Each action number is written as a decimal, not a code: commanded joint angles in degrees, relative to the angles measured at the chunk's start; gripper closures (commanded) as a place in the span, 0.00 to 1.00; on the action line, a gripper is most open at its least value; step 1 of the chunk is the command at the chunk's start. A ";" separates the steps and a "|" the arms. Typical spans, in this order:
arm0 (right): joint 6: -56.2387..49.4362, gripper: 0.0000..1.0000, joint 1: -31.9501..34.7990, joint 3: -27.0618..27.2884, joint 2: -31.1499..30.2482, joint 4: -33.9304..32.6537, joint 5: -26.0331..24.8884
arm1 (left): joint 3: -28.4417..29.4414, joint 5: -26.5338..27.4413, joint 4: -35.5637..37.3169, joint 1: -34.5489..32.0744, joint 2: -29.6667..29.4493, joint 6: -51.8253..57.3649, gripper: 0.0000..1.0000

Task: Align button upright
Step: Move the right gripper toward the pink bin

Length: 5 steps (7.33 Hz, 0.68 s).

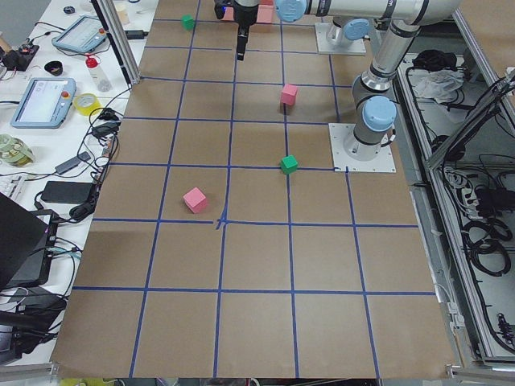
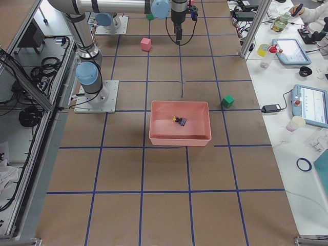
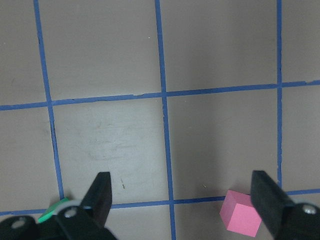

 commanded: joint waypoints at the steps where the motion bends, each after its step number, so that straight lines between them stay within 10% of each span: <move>1: -0.09 0.00 -0.65 -0.19 -0.69 1.70 -0.54 | 0.00 -0.03 0.05 0.00 0.00 0.00 0.00; 5: 0.08 0.00 -0.65 -1.42 -0.86 4.34 -0.63 | 0.00 -0.03 0.05 0.00 0.00 0.00 0.00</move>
